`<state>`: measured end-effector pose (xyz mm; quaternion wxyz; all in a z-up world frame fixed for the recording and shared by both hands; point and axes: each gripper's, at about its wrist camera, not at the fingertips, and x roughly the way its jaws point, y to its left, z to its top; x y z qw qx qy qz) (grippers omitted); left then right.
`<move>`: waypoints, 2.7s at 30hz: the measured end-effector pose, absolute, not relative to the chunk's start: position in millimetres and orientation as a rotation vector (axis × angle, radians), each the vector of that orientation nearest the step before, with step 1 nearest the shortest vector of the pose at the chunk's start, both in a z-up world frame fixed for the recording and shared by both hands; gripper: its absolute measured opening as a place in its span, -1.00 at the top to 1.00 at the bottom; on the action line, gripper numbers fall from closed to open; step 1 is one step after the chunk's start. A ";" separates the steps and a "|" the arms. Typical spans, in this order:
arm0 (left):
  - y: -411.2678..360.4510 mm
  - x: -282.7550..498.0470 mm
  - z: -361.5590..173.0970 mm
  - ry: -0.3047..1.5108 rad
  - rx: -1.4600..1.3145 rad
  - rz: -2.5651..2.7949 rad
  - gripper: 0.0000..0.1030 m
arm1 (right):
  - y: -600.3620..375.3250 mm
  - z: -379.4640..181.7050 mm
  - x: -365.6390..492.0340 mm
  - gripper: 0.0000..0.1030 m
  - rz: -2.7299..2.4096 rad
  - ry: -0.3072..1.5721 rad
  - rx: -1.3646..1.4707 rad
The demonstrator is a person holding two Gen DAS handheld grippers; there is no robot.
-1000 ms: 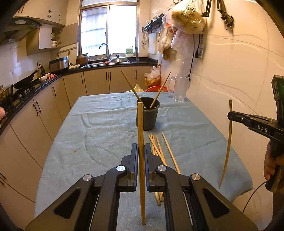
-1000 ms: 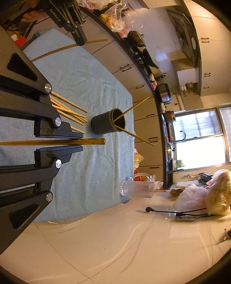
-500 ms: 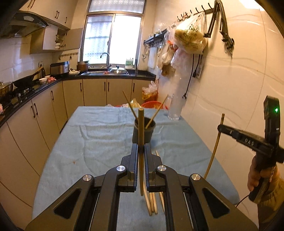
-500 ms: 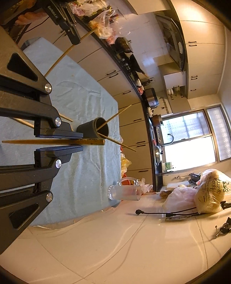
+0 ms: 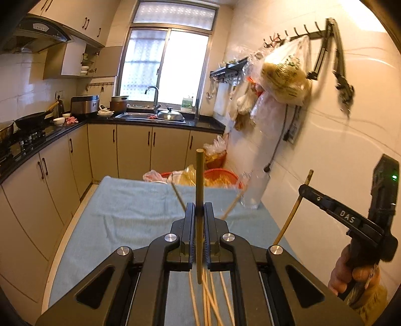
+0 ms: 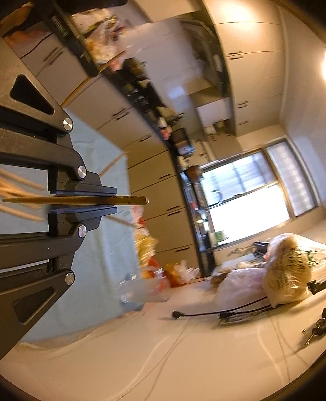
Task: Organize utensils
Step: 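Raise both held chopsticks upright and carry them above the grey holder, then lower the chopsticks into the holder and open both tools, then close the left tool on a chopstick while the right tool grasps another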
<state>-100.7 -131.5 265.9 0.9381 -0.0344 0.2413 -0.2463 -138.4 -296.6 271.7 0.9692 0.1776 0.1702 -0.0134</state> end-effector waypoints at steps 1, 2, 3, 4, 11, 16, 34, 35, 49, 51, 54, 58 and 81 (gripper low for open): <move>-136.0 -91.3 268.4 0.496 -0.078 -0.503 0.88 | -297.5 275.0 -132.4 0.85 -0.029 0.329 0.364; -141.6 -79.5 271.6 0.501 -0.092 -0.507 0.88 | -298.7 278.6 -124.6 0.85 -0.031 0.309 0.373; -145.1 -71.8 273.2 0.503 -0.103 -0.511 0.88 | -301.3 282.2 -114.0 0.85 -0.035 0.287 0.386; -148.9 -63.8 275.1 0.501 -0.116 -0.515 0.88 | -304.0 284.1 -108.2 0.85 -0.037 0.274 0.395; -177.6 -6.8 258.8 0.539 -0.160 -0.506 0.88 | -321.3 269.3 -51.2 0.85 -0.072 0.263 0.467; -188.3 23.0 225.6 0.635 -0.151 -0.494 0.88 | -325.8 237.8 -23.6 0.85 -0.081 0.338 0.470; -148.6 -22.6 235.2 0.604 -0.171 -0.440 0.33 | -324.8 219.4 -39.1 0.35 -0.101 0.449 0.434; -144.0 -29.1 238.4 0.597 -0.174 -0.438 0.28 | -324.0 223.9 -47.8 0.28 -0.106 0.444 0.423; -103.5 -111.7 189.5 0.676 -0.143 -0.408 0.04 | -321.2 213.7 -147.6 -0.26 -0.161 0.606 0.281; -107.4 -112.5 171.6 0.725 -0.128 -0.412 0.04 | -322.2 192.5 -156.6 -0.30 -0.168 0.674 0.273; -119.2 -110.9 139.6 0.812 -0.087 -0.425 0.04 | -321.6 152.2 -160.8 -0.30 -0.136 0.793 0.298; -135.6 -104.5 100.2 0.918 -0.028 -0.449 0.04 | -315.4 104.1 -156.3 -0.30 -0.073 0.910 0.329; -172.7 -45.8 26.1 1.098 0.116 -0.429 0.88 | -255.8 40.7 -78.7 0.75 0.013 1.056 0.150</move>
